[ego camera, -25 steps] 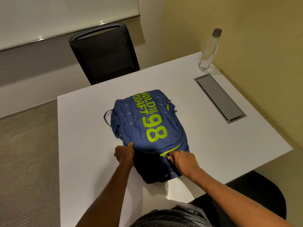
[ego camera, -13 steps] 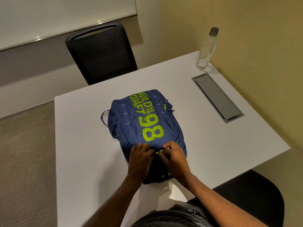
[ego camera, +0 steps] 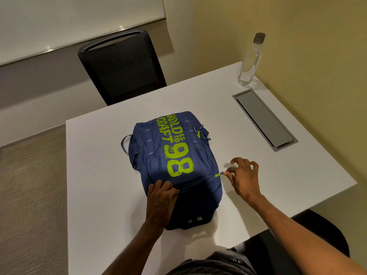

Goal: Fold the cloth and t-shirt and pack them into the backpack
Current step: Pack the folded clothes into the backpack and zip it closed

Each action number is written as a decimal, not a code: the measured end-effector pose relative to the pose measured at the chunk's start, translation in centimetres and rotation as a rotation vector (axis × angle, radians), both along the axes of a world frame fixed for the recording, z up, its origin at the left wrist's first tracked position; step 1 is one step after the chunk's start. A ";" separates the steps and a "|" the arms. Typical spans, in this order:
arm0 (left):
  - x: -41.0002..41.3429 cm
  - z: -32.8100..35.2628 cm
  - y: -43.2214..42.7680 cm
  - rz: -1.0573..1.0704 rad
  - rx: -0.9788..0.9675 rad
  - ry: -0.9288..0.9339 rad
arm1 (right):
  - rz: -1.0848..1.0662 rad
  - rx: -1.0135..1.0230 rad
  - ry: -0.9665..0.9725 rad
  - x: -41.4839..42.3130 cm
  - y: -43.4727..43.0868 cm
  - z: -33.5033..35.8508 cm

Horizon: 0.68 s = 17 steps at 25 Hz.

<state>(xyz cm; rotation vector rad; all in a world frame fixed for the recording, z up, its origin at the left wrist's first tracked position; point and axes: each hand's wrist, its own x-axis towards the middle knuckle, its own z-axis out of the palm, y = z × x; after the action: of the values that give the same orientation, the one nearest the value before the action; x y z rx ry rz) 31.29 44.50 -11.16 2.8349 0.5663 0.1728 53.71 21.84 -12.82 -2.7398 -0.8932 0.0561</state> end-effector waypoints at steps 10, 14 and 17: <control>11.8 3.2 -6.9 -0.124 -0.025 0.121 | 0.123 0.043 0.106 0.6 1.0 0.7; 14.8 1.8 -8.0 -0.108 0.060 0.309 | 0.160 0.060 0.141 0.9 1.0 0.7; 15.1 1.1 -8.2 -0.083 0.047 0.345 | 0.150 0.063 0.043 0.9 0.3 0.0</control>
<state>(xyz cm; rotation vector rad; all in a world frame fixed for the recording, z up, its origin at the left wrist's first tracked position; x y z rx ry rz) 46.38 36.29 -10.08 2.9450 0.5139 -0.3284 54.63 22.14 -12.86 -2.5999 -1.0683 0.1123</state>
